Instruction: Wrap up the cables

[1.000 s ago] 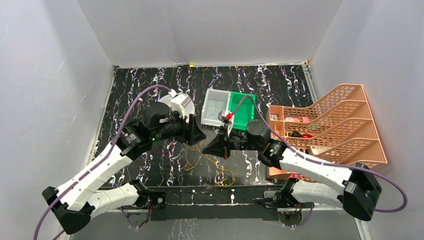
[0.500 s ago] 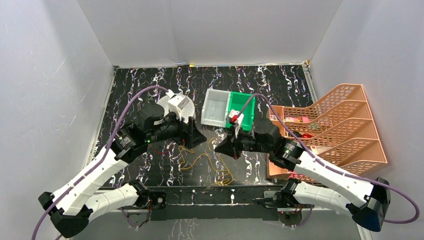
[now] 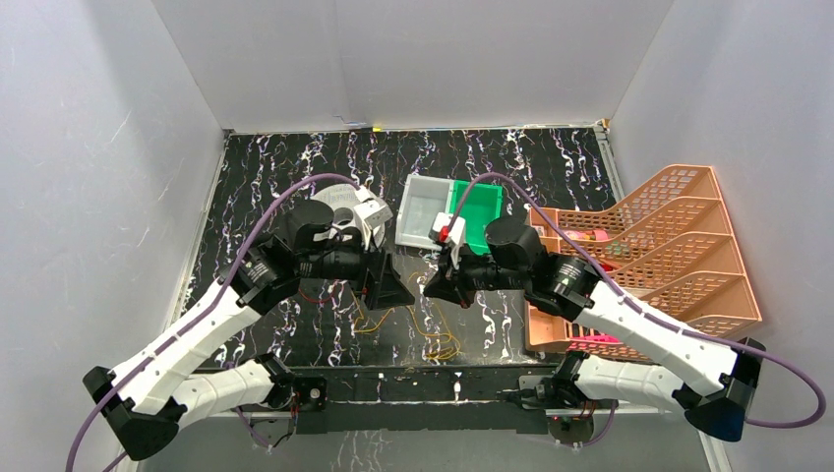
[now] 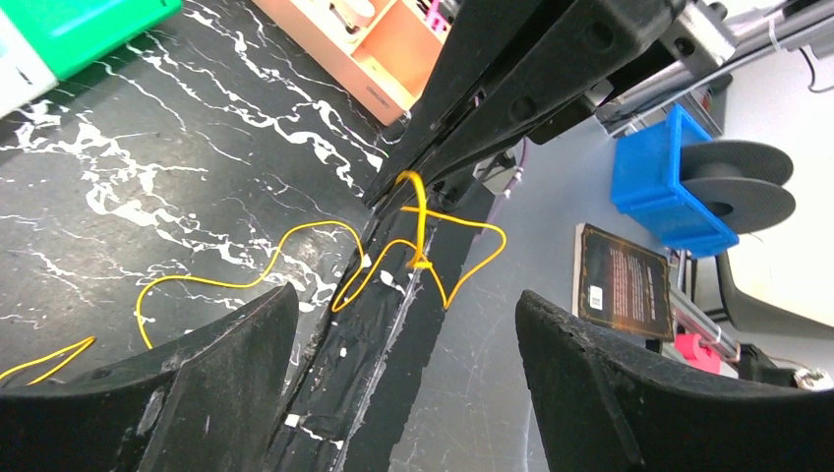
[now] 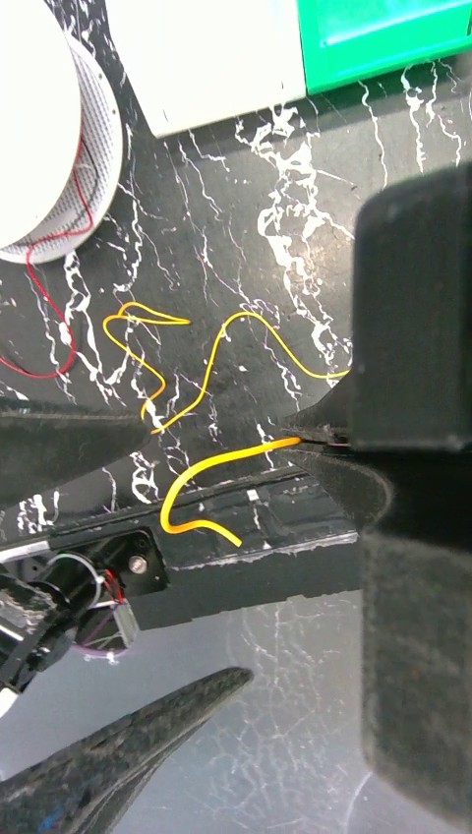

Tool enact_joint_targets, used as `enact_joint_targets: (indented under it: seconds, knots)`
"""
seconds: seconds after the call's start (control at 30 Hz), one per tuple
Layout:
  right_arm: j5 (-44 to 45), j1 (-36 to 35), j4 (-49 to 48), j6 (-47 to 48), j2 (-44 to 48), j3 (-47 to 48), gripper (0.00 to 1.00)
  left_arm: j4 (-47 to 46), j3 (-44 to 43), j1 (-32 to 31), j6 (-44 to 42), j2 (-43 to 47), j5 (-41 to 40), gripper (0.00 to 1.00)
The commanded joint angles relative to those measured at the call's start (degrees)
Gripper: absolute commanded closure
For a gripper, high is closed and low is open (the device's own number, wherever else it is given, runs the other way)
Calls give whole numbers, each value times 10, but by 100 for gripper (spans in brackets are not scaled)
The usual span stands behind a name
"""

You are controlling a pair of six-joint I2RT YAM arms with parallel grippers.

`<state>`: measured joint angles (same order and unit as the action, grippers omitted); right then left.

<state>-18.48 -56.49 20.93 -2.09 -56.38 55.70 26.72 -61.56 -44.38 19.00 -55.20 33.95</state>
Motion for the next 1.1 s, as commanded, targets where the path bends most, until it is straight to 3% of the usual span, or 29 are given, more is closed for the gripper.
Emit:
enact_joint_targets:
  seconds: [0.0, 0.1, 0.4, 0.43, 0.63, 0.87, 0.97, 1.07]
  knots:
    - [-10, -20, 10, 16, -12, 35, 100, -18, -18, -2, -6, -17, 52, 27]
    - [-1, -35, 9, 16, -15, 37, 100, -18, -17, -1, -7, -28, 53, 34]
    - [10, -54, 0, 13, -14, 32, 100, -27, -1, -2, -6, -34, 73, 97]
    - [12, -55, -4, 12, -12, 30, 100, -29, 1, -2, -6, -34, 78, 100]
    - [48, -55, -58, -13, 29, -12, 96, -31, 10, -2, -2, -15, 72, 100]
    - [-6, -54, -220, -97, 58, -105, 55, -65, 32, -2, 34, 9, 68, 100]
    - [-30, -55, -271, -116, 45, -125, 47, -76, 45, -1, 47, 18, 59, 100]
    - [-24, -58, -291, -118, 26, -129, 46, -80, 52, -2, 56, 25, 57, 100]
